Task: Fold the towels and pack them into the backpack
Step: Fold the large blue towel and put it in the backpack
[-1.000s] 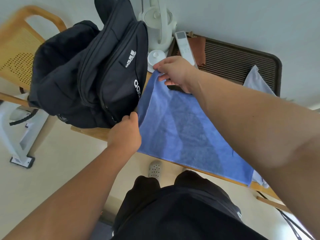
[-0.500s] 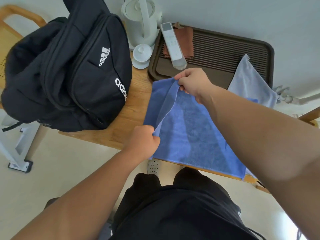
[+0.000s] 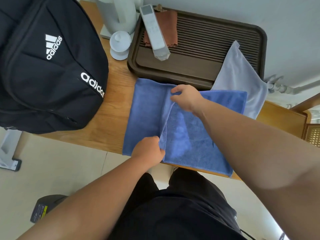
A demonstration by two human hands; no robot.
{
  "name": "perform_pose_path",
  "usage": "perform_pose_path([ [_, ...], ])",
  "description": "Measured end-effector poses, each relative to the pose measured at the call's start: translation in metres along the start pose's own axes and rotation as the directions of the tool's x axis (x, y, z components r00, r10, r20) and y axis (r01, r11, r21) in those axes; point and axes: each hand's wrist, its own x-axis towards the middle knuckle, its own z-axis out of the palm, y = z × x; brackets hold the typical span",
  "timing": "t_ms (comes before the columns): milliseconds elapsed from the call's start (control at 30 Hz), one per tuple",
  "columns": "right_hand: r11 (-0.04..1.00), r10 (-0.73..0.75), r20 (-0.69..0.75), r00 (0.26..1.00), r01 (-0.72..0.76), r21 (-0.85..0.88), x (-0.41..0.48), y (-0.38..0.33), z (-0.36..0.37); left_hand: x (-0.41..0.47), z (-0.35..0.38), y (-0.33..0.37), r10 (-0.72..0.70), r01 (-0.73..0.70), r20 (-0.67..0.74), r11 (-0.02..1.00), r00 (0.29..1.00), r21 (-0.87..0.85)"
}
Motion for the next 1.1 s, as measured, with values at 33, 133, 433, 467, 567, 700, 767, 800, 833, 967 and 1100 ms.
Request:
perform_pose_path([
  [33,1.000,0.020,0.010,1.000,-0.020,-0.009,-0.001,0.003,0.002,-0.001,0.002,-0.001,-0.005,0.005,0.009,1.000,1.000,0.007],
  [133,0.996,0.060,-0.004,0.998,-0.060,0.072,0.000,0.009,0.003,-0.003,0.005,-0.002,-0.007,0.008,0.016,0.999,1.000,-0.041],
  [433,0.898,0.139,-0.260,0.956,-0.011,0.440,-0.012,0.013,-0.007,-0.019,-0.013,0.006,0.147,-0.131,0.056,0.966,0.988,-0.222],
  [467,0.912,0.130,-0.288,0.949,0.000,0.410,-0.014,0.016,-0.010,-0.019,-0.012,0.008,0.175,-0.157,0.064,0.963,0.983,-0.218],
  [567,0.939,0.116,-0.263,0.958,-0.019,0.345,-0.015,0.028,-0.013,-0.014,-0.005,0.016,0.235,-0.217,0.097,0.962,0.967,-0.163],
  [700,0.966,0.109,-0.047,0.993,-0.095,0.242,-0.022,0.042,-0.006,-0.007,0.011,0.018,0.229,-0.218,0.134,0.972,0.964,-0.092],
  [767,0.978,0.088,-0.030,0.996,-0.081,0.190,-0.025,0.045,-0.003,-0.005,0.017,0.018,0.218,-0.208,0.152,0.975,0.964,-0.079],
  [800,0.983,0.072,-0.043,0.996,-0.064,0.175,-0.025,0.046,-0.003,-0.005,0.019,0.019,0.215,-0.205,0.156,0.976,0.964,-0.078],
  [833,0.985,0.058,-0.061,0.996,-0.047,0.165,-0.026,0.046,-0.003,-0.004,0.020,0.019,0.212,-0.202,0.155,0.976,0.965,-0.082],
  [967,0.984,0.046,-0.166,0.985,-0.016,0.179,-0.029,0.048,-0.012,-0.006,0.019,0.026,0.220,-0.200,0.159,0.971,0.963,-0.132],
  [1100,0.983,0.038,-0.246,0.969,0.008,0.185,-0.032,0.056,-0.024,-0.008,0.018,0.039,0.249,-0.205,0.216,0.957,0.944,-0.204],
])
